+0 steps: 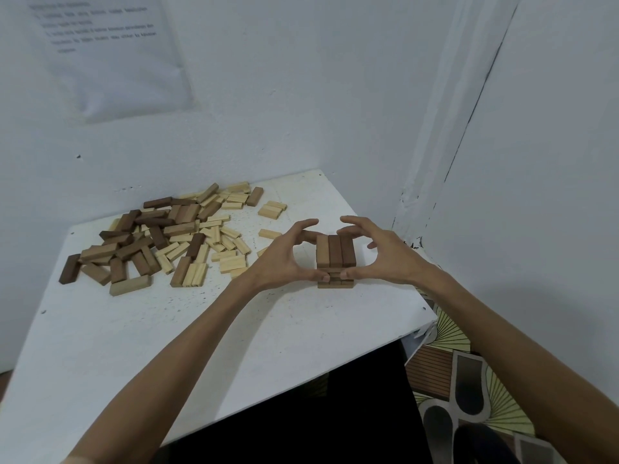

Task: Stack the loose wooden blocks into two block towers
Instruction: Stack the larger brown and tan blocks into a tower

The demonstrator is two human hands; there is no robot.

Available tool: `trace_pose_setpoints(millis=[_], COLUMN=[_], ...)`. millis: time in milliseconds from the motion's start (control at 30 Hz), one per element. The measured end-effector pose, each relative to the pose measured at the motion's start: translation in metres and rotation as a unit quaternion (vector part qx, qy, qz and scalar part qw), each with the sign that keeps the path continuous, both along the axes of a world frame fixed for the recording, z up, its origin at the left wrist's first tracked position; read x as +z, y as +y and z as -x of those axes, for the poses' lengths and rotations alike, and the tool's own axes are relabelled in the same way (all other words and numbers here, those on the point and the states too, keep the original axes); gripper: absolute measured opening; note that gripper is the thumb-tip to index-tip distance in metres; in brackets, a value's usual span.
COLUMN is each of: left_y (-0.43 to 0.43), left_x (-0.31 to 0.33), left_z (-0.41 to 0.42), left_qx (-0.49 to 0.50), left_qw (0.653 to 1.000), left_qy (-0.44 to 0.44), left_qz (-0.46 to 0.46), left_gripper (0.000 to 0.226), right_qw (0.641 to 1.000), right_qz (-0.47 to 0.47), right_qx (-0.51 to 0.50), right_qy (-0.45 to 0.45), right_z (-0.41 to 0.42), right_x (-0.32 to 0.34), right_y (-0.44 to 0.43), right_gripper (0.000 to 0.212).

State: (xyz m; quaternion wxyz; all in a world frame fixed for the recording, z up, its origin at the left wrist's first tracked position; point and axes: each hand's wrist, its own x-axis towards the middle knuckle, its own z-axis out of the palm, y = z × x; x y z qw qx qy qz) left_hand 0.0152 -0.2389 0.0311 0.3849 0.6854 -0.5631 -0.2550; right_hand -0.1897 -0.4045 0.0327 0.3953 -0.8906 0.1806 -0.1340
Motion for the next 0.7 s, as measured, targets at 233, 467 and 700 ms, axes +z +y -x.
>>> trace_pose_setpoints(millis=[233, 467, 700], left_y=[-0.0033, -0.0038, -0.0035], left_x=[-0.007, -0.0084, -0.0064], left_z=[0.002, 0.0009, 0.0011], left_qx=[0.009, 0.01, 0.013], left_qw=[1.0, 1.0, 1.0], left_qy=[0.019, 0.029, 0.015], left_qz=[0.002, 0.003, 0.003], left_gripper=[0.106, 0.102, 0.106], right_qw=[1.0, 0.999, 0.999], right_qz=[-0.014, -0.033, -0.033], right_qx=[-0.009, -0.019, -0.021], right_qy=[0.009, 0.003, 0.008], right_z=[-0.003, -0.0028, -0.0025], right_x=[-0.0077, -0.0084, -0.0046], right_y=[0.0002, 0.0018, 0.0031], right_gripper=[0.104, 0.101, 0.102])
